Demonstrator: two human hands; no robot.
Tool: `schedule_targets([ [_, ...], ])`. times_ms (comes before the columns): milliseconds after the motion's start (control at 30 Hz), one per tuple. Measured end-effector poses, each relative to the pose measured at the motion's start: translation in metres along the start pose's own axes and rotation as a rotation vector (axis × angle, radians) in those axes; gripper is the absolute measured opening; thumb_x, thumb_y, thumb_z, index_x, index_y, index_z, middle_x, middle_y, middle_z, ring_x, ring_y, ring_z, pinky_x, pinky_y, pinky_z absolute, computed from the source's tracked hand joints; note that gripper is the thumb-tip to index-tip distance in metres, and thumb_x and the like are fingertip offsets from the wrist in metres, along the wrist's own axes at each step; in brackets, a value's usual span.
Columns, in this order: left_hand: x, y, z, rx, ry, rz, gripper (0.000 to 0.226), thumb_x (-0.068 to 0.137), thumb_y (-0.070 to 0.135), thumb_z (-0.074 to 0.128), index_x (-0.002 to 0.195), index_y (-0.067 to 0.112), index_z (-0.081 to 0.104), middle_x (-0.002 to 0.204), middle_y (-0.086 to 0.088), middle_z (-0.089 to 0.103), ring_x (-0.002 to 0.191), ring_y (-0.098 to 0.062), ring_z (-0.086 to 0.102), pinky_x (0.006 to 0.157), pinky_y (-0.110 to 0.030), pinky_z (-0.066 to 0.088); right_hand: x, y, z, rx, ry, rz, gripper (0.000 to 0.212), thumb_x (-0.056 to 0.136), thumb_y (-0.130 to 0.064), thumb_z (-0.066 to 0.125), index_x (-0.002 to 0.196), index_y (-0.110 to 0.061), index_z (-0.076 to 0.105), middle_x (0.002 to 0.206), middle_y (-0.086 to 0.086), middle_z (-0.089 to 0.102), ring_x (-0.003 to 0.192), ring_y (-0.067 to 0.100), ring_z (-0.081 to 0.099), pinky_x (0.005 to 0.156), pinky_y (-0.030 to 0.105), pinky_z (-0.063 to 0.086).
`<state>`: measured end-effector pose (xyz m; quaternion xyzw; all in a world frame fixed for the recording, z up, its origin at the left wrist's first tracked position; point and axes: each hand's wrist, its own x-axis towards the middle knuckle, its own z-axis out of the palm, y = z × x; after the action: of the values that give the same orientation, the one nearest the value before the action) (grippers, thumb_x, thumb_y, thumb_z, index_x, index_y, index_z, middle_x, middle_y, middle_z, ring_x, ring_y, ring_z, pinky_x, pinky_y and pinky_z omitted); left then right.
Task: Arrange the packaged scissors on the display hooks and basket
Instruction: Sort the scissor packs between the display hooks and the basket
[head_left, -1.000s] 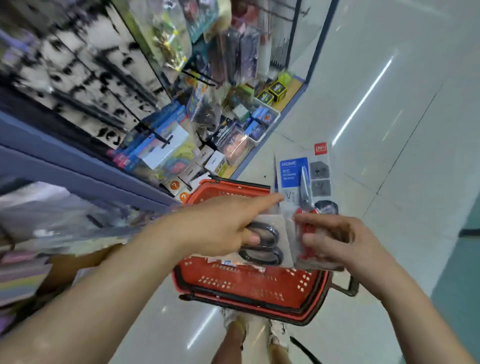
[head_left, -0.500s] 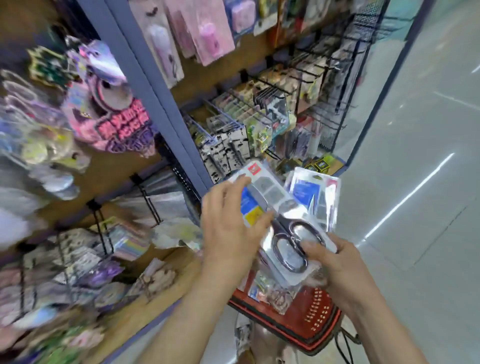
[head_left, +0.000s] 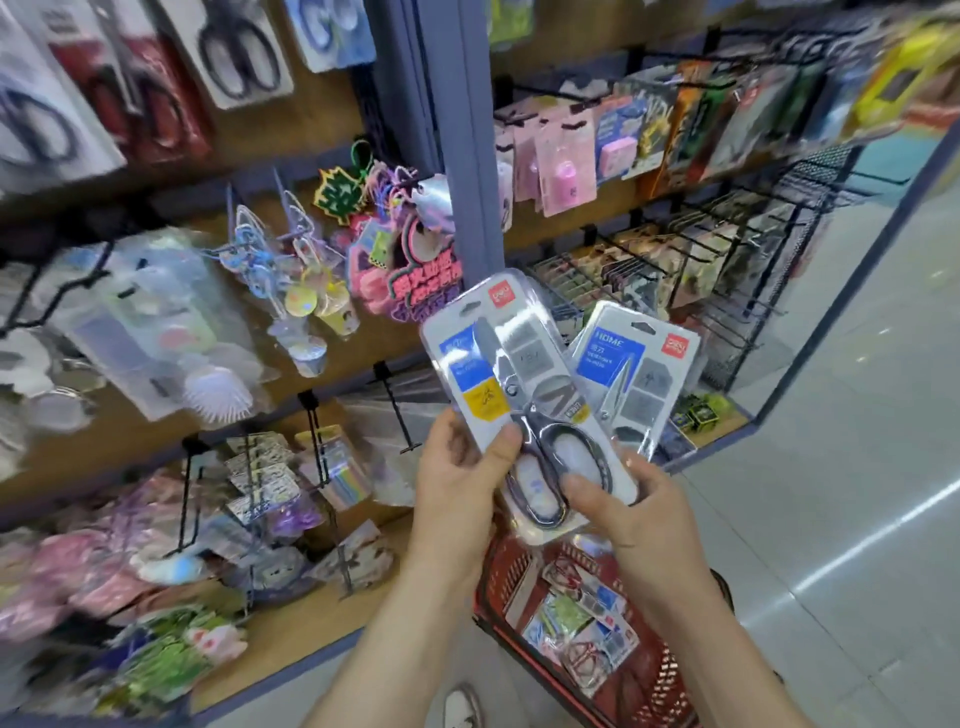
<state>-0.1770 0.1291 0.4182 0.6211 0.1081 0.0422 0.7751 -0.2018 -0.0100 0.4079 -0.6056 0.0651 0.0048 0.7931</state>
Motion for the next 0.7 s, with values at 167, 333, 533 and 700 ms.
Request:
schedule_targets([
  [167,0.018,0.027,-0.034,-0.102,-0.012,-0.028,0.017,0.096,0.003,0.055,0.108,0.006,0.066,0.101,-0.009,0.075,0.088,-0.020,0.069,0.079,-0.035,0.055,0.009,-0.015,0.032,-0.040,0.011,0.034,0.054,0.080,-0.058,0.047,0.081,-0.012,0.077,0.082,0.010,0.076,0.075,0.020,0.071,0.067,0.032,0.056],
  [333,0.036,0.047,-0.068,-0.090,-0.058,-0.012,0.017,0.098,0.003,0.050,0.102,0.010,0.065,0.101,-0.012,0.073,0.091,-0.026,0.066,0.082,-0.041,0.053,0.019,-0.037,0.071,-0.148,-0.133,-0.023,0.038,0.088,-0.038,0.059,0.054,-0.026,0.072,0.055,-0.010,0.065,0.051,0.001,0.060,0.055,0.019,0.046],
  [533,0.060,0.071,-0.112,-0.109,-0.047,0.096,0.019,0.099,-0.001,0.046,0.106,0.011,0.060,0.101,-0.008,0.073,0.094,-0.024,0.067,0.093,-0.045,0.050,0.032,-0.028,0.124,-0.129,-0.069,-0.128,0.032,0.075,-0.045,0.069,0.076,-0.013,0.073,0.050,-0.017,0.060,0.049,-0.005,0.054,0.056,0.011,0.038],
  [700,0.080,0.097,-0.123,-0.099,0.001,0.209,0.021,0.098,-0.003,0.047,0.104,0.013,0.059,0.095,-0.004,0.069,0.088,-0.019,0.062,0.091,-0.042,0.047,0.038,-0.037,0.162,-0.132,-0.015,-0.220,0.024,0.069,-0.041,0.071,0.065,-0.018,0.068,0.047,-0.014,0.057,0.045,-0.003,0.051,0.054,0.009,0.042],
])
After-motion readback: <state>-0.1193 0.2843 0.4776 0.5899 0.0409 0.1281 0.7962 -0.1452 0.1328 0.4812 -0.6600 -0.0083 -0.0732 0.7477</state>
